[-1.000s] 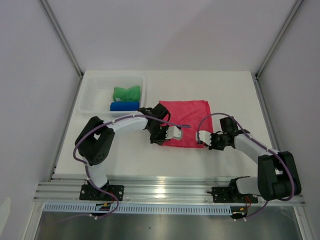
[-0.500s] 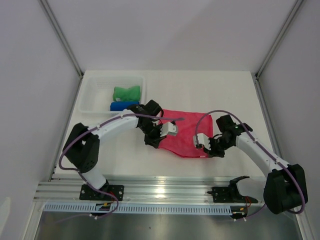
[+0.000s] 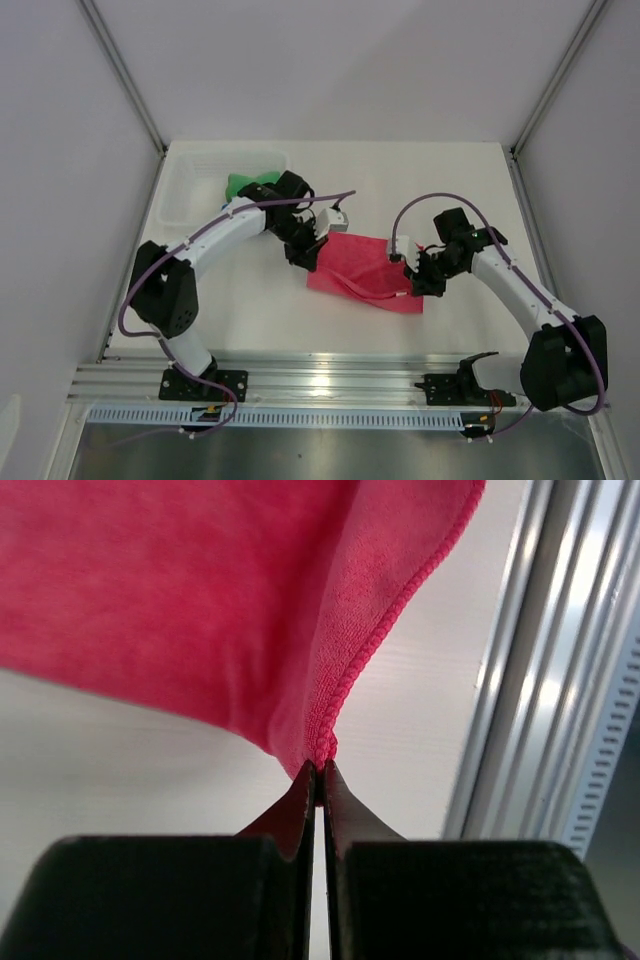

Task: Roll the towels
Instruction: Fold the towel

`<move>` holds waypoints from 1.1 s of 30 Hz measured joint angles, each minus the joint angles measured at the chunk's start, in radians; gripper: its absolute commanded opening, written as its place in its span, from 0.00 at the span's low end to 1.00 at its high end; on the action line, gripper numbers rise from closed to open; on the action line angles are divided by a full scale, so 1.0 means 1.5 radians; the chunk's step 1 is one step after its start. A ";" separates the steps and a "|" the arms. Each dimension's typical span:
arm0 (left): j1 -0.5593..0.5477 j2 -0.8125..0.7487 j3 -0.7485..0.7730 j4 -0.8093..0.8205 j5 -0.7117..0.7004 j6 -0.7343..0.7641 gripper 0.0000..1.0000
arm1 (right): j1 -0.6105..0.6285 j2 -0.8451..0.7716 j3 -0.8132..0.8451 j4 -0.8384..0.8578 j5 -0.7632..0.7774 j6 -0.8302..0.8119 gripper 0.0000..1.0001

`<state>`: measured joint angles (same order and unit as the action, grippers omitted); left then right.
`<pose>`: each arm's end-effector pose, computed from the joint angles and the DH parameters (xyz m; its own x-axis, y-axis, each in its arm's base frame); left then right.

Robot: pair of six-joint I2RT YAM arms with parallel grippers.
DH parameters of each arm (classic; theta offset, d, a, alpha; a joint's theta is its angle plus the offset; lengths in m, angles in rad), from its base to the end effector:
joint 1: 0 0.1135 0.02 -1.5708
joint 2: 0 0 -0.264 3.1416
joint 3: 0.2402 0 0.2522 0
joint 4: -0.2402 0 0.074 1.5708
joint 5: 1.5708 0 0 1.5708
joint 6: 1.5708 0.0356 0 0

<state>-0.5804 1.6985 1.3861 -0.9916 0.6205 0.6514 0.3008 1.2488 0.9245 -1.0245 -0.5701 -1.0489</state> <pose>0.2665 -0.1995 0.2578 -0.2933 0.7822 -0.5497 0.9458 0.1535 -0.2862 0.1955 0.0808 0.2413 -0.1499 -0.8106 -0.5661 -0.9886 0.1328 0.0716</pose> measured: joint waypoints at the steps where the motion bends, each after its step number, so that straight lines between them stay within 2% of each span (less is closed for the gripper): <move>1: 0.006 0.008 0.017 0.007 -0.002 -0.009 0.01 | -0.009 0.016 0.008 0.024 0.004 0.012 0.00; 5: 0.018 0.058 0.092 0.027 -0.021 -0.043 0.01 | -0.039 0.082 0.042 0.101 0.032 0.050 0.00; 10: 0.024 0.126 0.154 0.044 -0.059 -0.076 0.01 | -0.067 0.159 0.095 0.144 0.082 0.071 0.00; 17: 0.028 0.202 0.237 0.045 -0.115 -0.093 0.01 | -0.090 0.197 0.126 0.181 0.129 0.095 0.00; 33: 0.028 0.260 0.261 0.078 -0.204 -0.139 0.01 | -0.096 0.298 0.155 0.287 0.171 0.149 0.00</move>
<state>-0.5377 2.0888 1.7775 -0.8753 0.3138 0.4431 0.1562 1.6958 1.1568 -0.5941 -0.3130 -0.8261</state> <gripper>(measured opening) 0.011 0.009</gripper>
